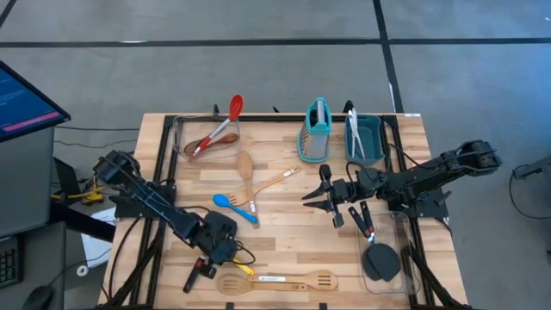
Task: Pick & Place Kitchen Items
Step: Put the yellow spoon into the left transparent bin
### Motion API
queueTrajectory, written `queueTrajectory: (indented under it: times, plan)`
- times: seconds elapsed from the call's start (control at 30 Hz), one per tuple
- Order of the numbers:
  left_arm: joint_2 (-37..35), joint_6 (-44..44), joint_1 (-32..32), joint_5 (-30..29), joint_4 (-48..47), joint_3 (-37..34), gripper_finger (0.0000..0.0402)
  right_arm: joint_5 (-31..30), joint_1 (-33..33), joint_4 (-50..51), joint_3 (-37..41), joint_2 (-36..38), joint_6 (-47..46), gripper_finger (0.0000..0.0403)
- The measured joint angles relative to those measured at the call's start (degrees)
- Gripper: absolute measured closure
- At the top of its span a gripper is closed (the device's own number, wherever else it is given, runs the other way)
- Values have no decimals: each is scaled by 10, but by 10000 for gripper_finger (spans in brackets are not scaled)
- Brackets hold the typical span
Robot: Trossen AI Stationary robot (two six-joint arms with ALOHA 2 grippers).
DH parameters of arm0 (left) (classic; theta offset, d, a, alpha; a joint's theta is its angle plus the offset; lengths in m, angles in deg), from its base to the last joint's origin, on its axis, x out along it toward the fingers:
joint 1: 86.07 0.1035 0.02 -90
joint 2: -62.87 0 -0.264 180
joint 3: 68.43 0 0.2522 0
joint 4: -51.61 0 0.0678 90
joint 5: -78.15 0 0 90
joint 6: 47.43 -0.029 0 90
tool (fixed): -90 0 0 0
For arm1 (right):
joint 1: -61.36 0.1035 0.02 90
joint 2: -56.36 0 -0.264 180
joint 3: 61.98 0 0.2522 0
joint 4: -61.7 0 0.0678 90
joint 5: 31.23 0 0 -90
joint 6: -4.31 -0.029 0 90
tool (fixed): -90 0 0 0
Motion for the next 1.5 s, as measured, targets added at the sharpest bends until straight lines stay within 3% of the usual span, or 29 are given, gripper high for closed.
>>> queueTrajectory:
  times: [0.23,0.47,0.77,1.0,1.17,1.5]
  plan:
    - [-3,17,0,37,5,0,395,0,0,0,0,0,0,333]
    - [-62,22,0,42,0,0,396,0,0,0,0,0,0,333]
    - [-225,-7,1,-74,-17,0,396,0,0,0,0,0,0,333]
    - [-349,-87,24,-220,-90,0,396,0,0,0,0,0,0,333]
    - [-432,-149,85,-289,-150,0,396,0,0,0,0,0,0,333]
    - [-520,-243,307,-284,-179,0,396,0,0,0,0,0,0,333]
